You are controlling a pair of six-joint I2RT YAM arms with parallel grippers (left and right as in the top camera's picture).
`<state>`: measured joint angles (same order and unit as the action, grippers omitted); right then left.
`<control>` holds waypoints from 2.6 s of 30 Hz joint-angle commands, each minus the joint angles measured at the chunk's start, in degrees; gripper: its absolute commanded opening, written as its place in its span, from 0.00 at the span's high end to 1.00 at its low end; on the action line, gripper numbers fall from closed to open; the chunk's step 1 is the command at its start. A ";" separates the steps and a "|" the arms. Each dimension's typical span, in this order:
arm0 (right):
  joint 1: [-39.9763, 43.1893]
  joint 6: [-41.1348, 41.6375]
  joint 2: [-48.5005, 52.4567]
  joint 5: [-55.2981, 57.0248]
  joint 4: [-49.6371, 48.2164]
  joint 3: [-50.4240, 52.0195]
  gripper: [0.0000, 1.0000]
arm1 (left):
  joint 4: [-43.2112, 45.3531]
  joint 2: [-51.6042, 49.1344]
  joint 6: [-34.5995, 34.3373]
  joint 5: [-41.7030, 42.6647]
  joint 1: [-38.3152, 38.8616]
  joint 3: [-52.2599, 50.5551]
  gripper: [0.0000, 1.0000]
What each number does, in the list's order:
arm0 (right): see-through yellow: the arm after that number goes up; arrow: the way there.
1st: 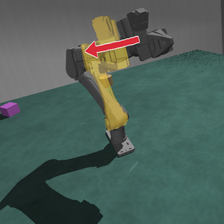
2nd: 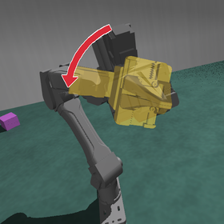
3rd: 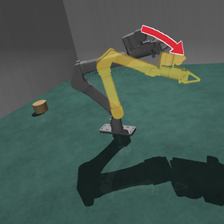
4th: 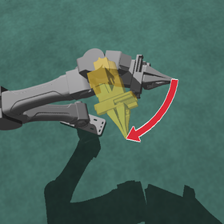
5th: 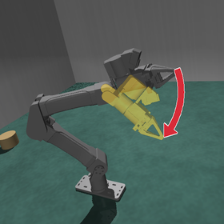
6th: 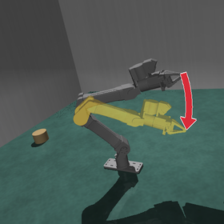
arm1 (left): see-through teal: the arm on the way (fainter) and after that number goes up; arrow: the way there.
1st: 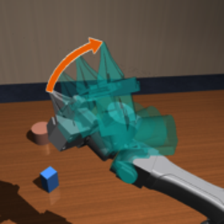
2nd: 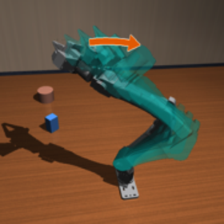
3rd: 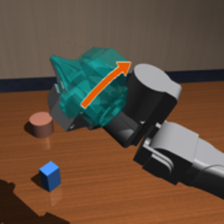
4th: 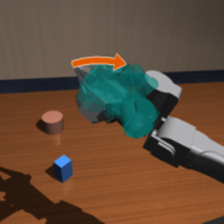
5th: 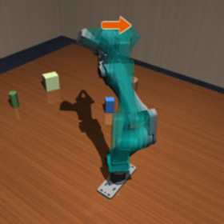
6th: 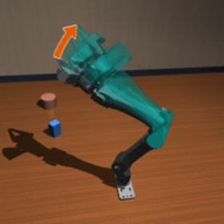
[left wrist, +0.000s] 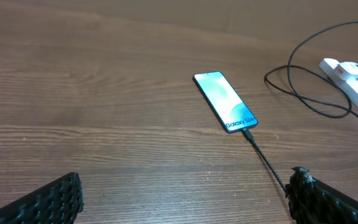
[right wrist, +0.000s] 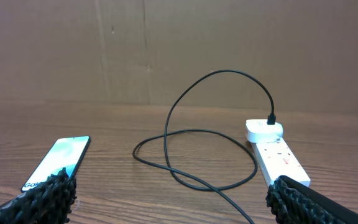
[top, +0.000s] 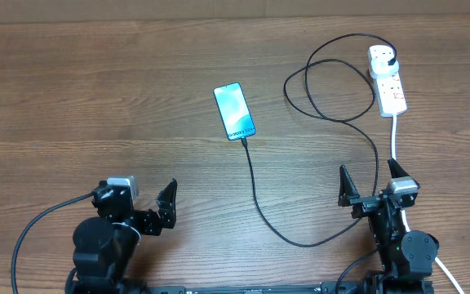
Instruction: Plug charger to phone and switch on socket
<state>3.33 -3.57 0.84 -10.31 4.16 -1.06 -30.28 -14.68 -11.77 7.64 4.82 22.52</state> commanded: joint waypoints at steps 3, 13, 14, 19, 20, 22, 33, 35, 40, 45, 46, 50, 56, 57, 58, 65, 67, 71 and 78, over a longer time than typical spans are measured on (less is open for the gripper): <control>-0.22 0.35 -0.68 -0.24 -0.24 0.57 0.00 | 3.13 6.32 1.57 0.98 -0.33 -5.25 0.00; -0.22 0.35 -0.68 -0.24 -0.24 0.57 0.00 | 10.29 14.53 3.04 0.98 -0.42 -11.80 0.00; -0.22 0.33 -0.68 -0.24 -0.24 0.57 0.00 | 11.72 14.49 2.99 1.01 -0.42 -12.52 0.00; -0.22 0.33 -0.68 -0.24 -0.24 0.57 0.00 | 19.21 14.49 2.97 2.12 -0.42 -17.31 0.00; -0.22 0.33 -0.68 -0.24 -0.24 0.57 0.00 | 20.63 14.49 2.91 2.27 -0.42 -18.23 0.01; -0.22 0.33 -0.68 -0.24 -0.24 0.57 0.00 | 23.54 14.49 2.93 2.34 -0.42 -19.91 0.01; -0.22 0.33 -0.68 -0.24 -0.24 0.57 0.00 | 26.34 14.49 3.04 -1.03 -5.29 -22.25 0.00; -0.22 0.33 -0.68 -0.24 -0.24 0.57 0.00 | 26.32 14.49 3.04 -1.29 -6.78 -22.25 0.01; -0.22 0.33 -0.68 -0.24 -0.24 0.57 0.00 | 26.03 14.49 3.76 -3.80 -7.45 -22.25 0.00; -0.22 0.33 -0.68 -0.24 -0.24 0.57 0.00 | 25.99 14.49 12.17 -3.65 -7.41 -22.25 0.01; -0.22 0.33 -0.68 -0.24 -0.24 0.57 0.00 | 25.94 14.49 13.70 -3.82 -7.41 -22.25 0.01; -0.22 0.33 -0.68 -0.24 -0.24 0.57 0.00 | 25.73 14.49 15.50 -6.67 -7.41 -22.27 0.00; -0.22 0.33 -0.68 -0.24 -0.24 0.57 0.00 | 26.18 14.49 2.89 -13.29 -7.41 -22.27 0.00; -0.22 0.33 -0.68 -0.24 -0.24 0.57 0.00 | 26.27 14.49 1.36 -14.14 -7.39 -22.27 0.00; -0.22 0.33 -0.68 -0.24 -0.24 0.57 0.00 | 26.27 14.49 1.05 -14.25 -7.39 -22.27 0.00; -0.22 0.33 -0.68 -0.24 -0.24 0.57 0.00 | 26.01 14.49 8.81 -12.28 -7.39 -22.27 0.00; -0.22 0.33 -0.68 -0.24 -0.24 0.57 0.00 | 25.88 14.49 10.56 -11.43 -7.39 -22.25 0.00; -0.22 0.33 -0.68 -0.24 -0.24 0.57 0.00 | 25.86 14.49 10.51 -11.02 -7.37 -22.25 0.00; -0.22 0.33 -0.68 -0.24 -0.24 0.57 0.00 | 25.86 14.49 10.54 -10.97 -7.37 -22.25 0.00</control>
<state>3.33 -3.60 0.84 -10.28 4.12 -1.06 -4.45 -0.86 -2.72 -4.10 -2.31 0.67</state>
